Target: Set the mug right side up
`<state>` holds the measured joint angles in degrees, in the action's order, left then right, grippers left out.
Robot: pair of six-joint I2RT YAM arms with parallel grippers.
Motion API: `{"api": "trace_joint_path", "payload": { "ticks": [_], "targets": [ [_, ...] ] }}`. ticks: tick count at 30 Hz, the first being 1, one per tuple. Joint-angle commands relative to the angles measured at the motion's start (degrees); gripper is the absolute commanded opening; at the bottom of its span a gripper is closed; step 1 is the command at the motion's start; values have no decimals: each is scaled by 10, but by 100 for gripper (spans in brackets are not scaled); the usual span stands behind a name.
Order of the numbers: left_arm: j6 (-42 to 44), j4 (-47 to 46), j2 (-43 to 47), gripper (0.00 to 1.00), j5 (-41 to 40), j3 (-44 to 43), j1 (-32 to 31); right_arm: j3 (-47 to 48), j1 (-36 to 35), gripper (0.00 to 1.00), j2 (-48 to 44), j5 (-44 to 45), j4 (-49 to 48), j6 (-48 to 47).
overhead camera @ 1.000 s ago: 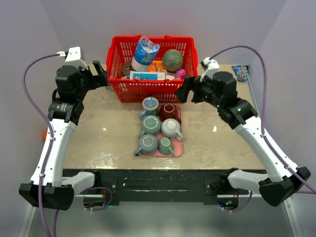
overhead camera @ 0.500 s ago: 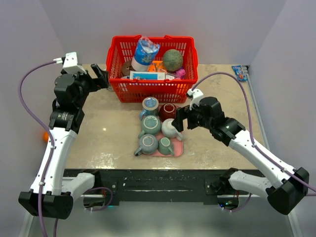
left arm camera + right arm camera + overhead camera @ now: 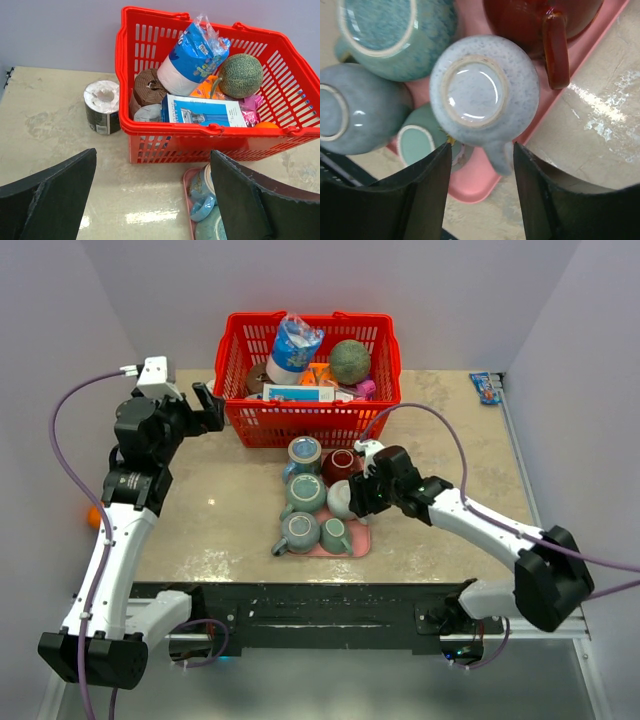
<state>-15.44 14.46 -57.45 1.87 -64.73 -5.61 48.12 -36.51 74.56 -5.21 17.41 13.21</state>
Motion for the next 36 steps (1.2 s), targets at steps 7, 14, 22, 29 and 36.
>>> {"api": "trace_joint_path", "payload": {
  "ticks": [7, 14, 22, 29, 36],
  "targets": [
    [10, -19, 30, 99, 10, 26, 3, 35, -8, 45, 81, 17, 32, -34],
    [23, -25, 35, 99, 16, 31, 3, 52, -8, 47, 112, 45, 31, -36],
    [17, -39, 49, 99, -17, 22, 3, 52, -21, 38, 117, 110, 28, -40],
    [22, -52, 72, 99, -18, 44, 3, 28, -34, 38, 83, 115, -23, -44],
    [23, -52, 75, 99, -17, 52, 3, -2, -36, 37, 59, 115, -57, -46]
  ]
}}
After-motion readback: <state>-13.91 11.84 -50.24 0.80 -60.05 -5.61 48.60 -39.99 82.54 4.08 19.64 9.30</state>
